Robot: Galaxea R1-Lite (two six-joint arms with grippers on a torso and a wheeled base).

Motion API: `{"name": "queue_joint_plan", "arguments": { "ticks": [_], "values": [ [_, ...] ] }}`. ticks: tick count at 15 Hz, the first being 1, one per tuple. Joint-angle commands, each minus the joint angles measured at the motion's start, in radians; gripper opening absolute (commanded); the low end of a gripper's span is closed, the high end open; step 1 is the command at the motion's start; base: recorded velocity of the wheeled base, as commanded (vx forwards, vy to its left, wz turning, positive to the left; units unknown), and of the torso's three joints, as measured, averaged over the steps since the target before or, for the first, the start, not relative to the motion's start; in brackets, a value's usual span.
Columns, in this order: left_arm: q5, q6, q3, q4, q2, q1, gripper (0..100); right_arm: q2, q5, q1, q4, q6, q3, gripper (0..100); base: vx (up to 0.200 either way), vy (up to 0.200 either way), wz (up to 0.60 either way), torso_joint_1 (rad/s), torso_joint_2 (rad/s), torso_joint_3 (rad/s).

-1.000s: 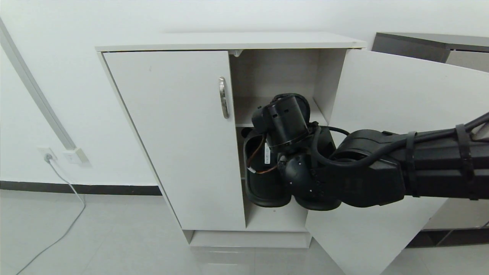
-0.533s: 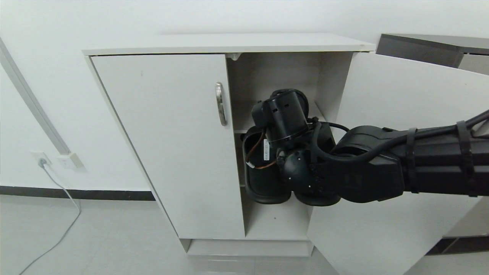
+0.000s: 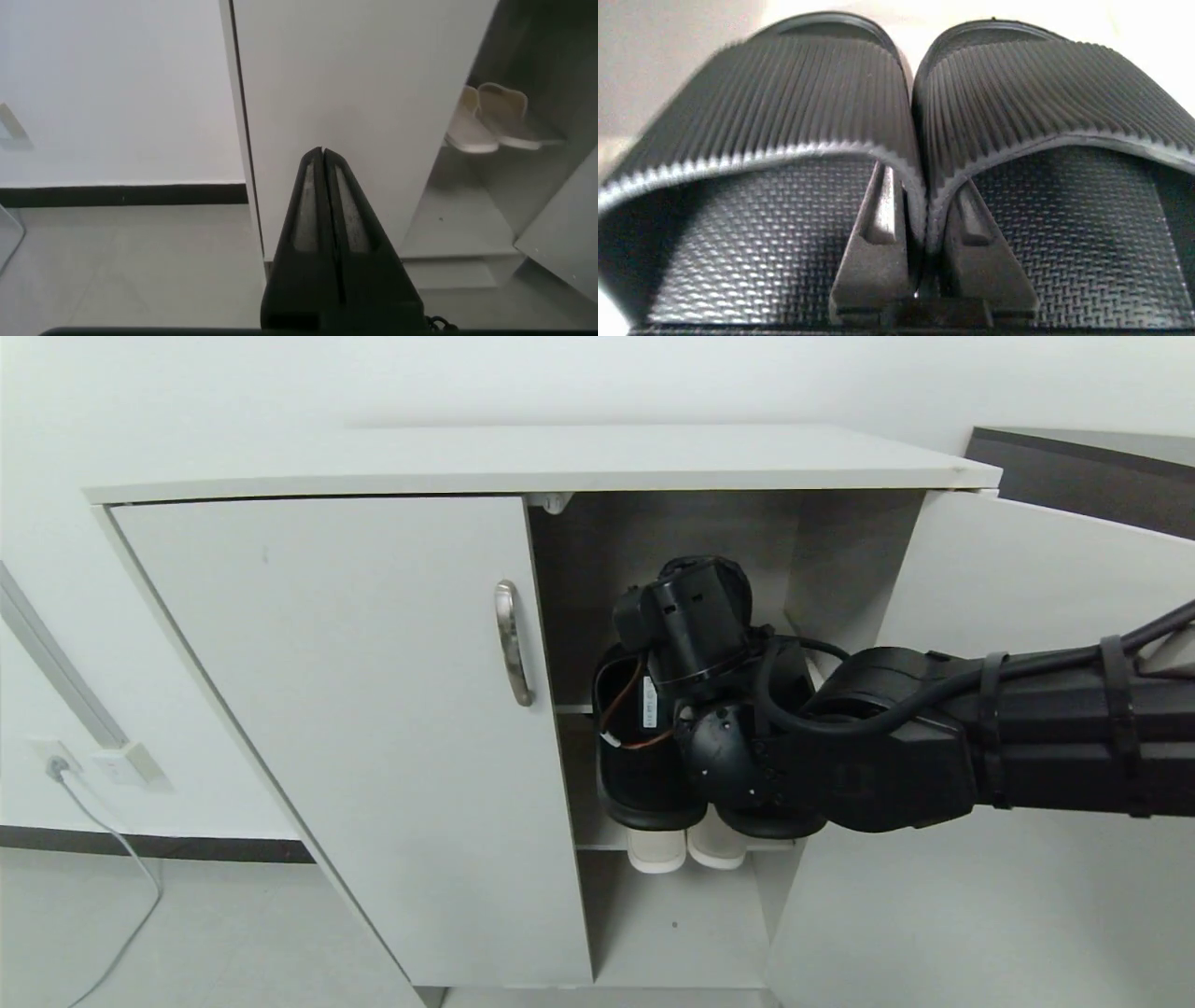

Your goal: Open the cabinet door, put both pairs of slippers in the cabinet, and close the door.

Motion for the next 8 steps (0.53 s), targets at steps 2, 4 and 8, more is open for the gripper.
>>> {"name": "queue_joint_plan", "arguments": {
  "ticks": [2,4,8],
  "values": [
    [0.000,0.000,0.000,0.000,0.000,0.000,0,0.014,0.000,-0.007,-0.026,-0.002,0.001,0,0.000,0.000,0.00,0.000,0.00,0.000],
    [0.001,0.000,0.000,0.000,0.000,0.000,0,0.028,0.000,-0.025,-0.031,-0.017,-0.002,0,0.000,0.000,0.00,0.000,0.00,0.000],
    [0.001,-0.002,0.000,0.000,0.000,0.000,0,0.077,0.003,-0.067,-0.146,-0.100,-0.017,0,0.000,0.000,0.00,0.000,0.00,0.000]
  ]
}}
